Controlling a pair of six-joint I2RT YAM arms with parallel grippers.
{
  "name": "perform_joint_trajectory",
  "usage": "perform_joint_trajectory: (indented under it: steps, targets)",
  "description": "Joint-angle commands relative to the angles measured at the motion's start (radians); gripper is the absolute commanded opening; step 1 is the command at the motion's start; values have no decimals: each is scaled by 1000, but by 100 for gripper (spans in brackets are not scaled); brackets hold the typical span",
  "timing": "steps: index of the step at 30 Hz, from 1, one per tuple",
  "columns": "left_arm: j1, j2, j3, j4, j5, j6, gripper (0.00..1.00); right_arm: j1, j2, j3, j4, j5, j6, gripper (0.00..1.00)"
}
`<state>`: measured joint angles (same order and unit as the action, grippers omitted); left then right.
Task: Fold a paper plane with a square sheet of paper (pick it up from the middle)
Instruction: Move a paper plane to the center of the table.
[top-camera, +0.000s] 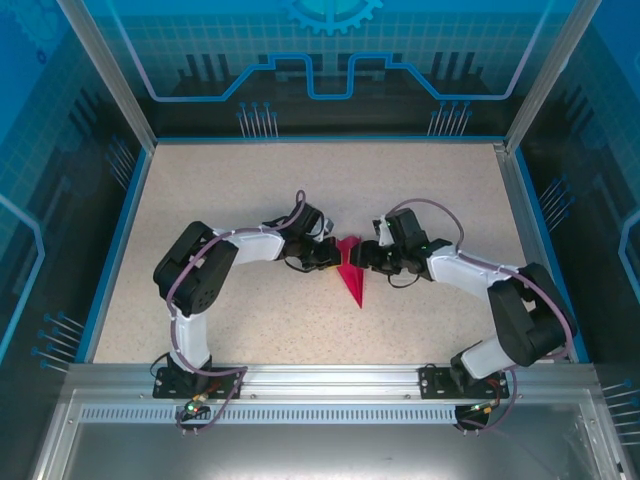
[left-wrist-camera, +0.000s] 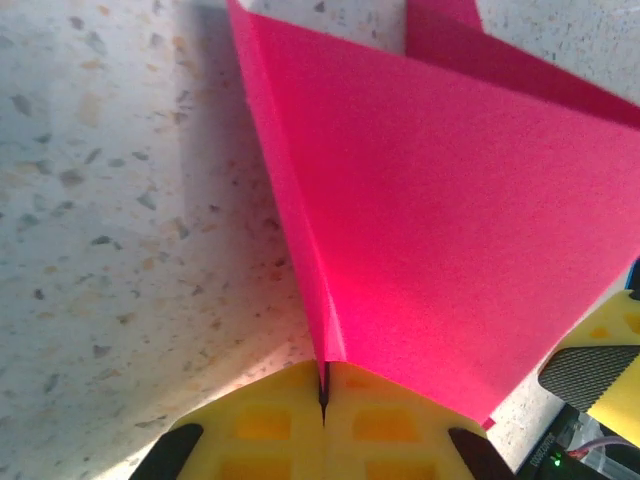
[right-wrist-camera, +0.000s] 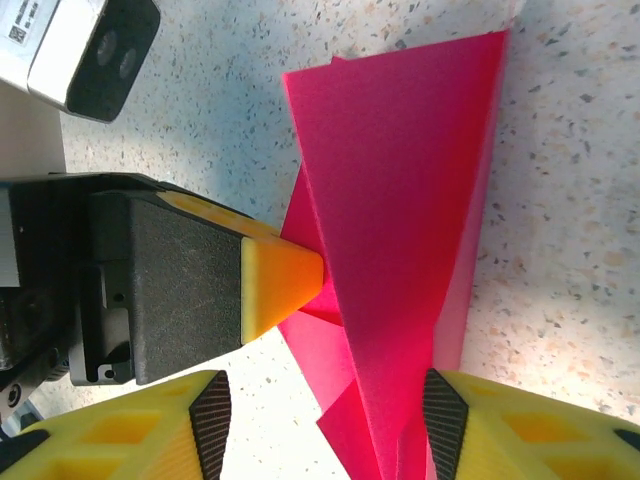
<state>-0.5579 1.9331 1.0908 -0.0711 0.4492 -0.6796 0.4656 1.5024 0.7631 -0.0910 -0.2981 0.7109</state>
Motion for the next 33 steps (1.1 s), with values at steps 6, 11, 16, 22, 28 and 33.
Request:
perform_joint_trajectory:
  steps: [6, 11, 16, 22, 28, 33]
  targets:
    - [7, 28, 1, -8, -18, 7, 0, 30, 59, 56, -52, 13, -40, 60]
    - [8, 33, 3, -19, -26, 5, 0, 37, 61, 67, -113, 67, -50, 63]
    - [8, 35, 3, -23, -28, 4, 0, 50, 50, 86, -171, 129, -59, 65]
    - [8, 32, 9, -27, -26, 4, 0, 101, -32, 97, -154, 141, -77, 67]
    - [8, 32, 12, -25, -20, 1, 0, 153, -63, 97, -139, 146, -82, 67]
    - [7, 35, 15, -26, -20, -1, 0, 162, 3, 111, -155, 160, -77, 66]
